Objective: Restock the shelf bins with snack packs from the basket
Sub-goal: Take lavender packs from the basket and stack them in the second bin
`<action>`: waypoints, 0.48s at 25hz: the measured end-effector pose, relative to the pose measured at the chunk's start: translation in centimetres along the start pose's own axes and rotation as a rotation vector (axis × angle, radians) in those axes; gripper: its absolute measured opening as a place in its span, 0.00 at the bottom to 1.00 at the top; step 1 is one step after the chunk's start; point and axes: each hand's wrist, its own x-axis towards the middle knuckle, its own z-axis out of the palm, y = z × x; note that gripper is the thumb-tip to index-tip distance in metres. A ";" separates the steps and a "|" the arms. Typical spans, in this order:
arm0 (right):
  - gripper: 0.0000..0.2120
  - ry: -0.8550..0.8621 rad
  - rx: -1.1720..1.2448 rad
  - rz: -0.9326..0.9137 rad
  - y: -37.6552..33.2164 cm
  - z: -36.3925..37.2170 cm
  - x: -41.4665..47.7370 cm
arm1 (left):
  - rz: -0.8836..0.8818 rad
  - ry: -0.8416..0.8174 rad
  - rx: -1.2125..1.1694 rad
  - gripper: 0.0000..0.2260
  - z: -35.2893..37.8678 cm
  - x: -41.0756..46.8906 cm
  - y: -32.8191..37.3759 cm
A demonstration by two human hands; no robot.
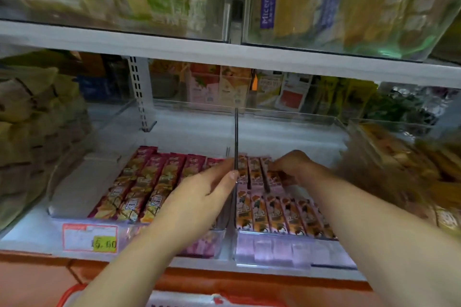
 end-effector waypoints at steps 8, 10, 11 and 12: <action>0.16 -0.110 0.181 -0.065 1.4 -3.3 -4.6 | 0.037 0.109 -0.066 0.19 0.2 -0.6 0.6; 0.16 0.111 0.092 -0.221 0.9 -3.8 -6.8 | 0.111 0.285 -0.117 0.17 -0.5 -2.5 1.2; 0.14 0.206 0.165 -0.318 0.7 -3.8 -8.8 | 0.160 0.382 -0.133 0.16 -0.9 -4.1 1.3; 0.12 0.267 0.304 -0.439 0.7 -3.5 -11.6 | 0.201 0.468 -0.155 0.15 -1.0 -6.0 1.0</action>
